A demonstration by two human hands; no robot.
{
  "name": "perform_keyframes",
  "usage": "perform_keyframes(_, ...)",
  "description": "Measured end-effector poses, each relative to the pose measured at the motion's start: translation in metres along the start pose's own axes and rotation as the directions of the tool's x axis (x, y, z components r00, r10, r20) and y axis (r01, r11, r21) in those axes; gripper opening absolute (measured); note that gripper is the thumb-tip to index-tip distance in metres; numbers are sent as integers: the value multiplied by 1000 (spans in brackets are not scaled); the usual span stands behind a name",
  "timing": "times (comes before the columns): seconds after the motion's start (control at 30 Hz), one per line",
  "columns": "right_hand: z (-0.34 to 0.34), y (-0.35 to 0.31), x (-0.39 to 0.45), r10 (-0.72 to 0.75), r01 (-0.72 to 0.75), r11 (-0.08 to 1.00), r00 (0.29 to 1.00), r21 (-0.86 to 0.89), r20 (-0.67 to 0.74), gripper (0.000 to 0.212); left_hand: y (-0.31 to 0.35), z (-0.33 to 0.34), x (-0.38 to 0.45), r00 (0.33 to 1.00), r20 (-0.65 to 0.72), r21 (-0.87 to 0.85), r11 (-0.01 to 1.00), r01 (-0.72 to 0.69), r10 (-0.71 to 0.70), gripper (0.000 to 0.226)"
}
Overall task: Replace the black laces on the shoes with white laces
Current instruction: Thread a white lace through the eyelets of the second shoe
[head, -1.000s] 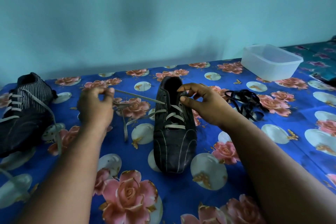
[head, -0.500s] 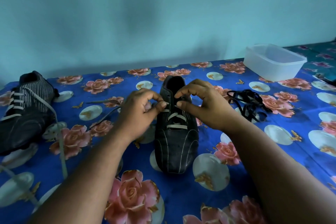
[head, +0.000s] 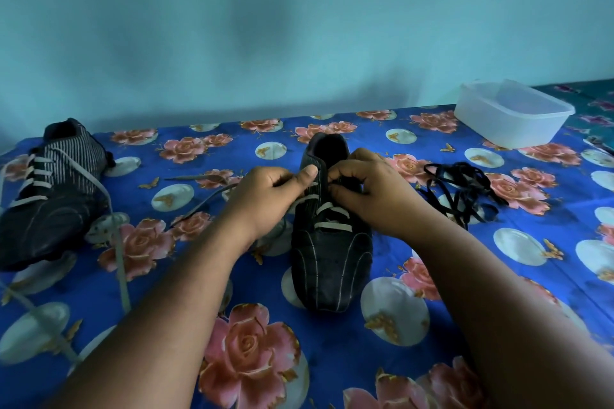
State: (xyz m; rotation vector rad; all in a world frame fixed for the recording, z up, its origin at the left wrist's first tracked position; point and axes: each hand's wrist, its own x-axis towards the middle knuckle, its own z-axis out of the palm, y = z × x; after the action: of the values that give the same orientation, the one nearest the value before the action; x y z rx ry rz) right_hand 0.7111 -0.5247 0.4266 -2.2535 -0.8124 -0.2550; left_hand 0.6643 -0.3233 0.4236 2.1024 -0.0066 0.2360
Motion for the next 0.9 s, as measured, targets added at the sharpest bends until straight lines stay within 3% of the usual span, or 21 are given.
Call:
perform_keyframes(0.1,-2,-2,0,61,-60,992,998,110,-5,10,1,-1,2,997,25,-121,990,69,-67,62)
perform_keyframes(0.23,-4,-4,1,123,-122,980,992,154,2,9,-1,-8,3,997,58,-215,974,68,-56,25)
perform_keyframes(0.33,-6,-5,-1,141,-145,967,989,210,32,4,-8,-13,6,983,-47,33,983,-178,180,17)
perform_keyframes(0.4,-6,-7,-1,146,-154,958,988,243,49,4,-12,-15,8,914,-114,294,892,-344,390,18)
perform_keyframes(0.47,-4,-6,-1,153,-159,959,987,233,42,5,-17,-16,9,846,-123,455,787,-417,519,20)
perform_keyframes(0.5,-2,-4,0,157,-158,965,987,209,20,5,-18,-16,9,851,-112,436,795,-422,513,22)
perform_keyframes(0.63,5,-7,-1,148,-142,983,988,112,-43,16,-16,-13,6,971,-10,18,971,-238,238,32)
perform_keyframes(0.77,5,-1,-1,90,-86,991,995,103,-36,11,-10,0,6,976,-21,-8,976,-215,215,14)
perform_keyframes(0.9,-6,10,-4,156,-183,944,981,274,115,48,-13,-1,5,987,-10,-80,984,-160,160,9)
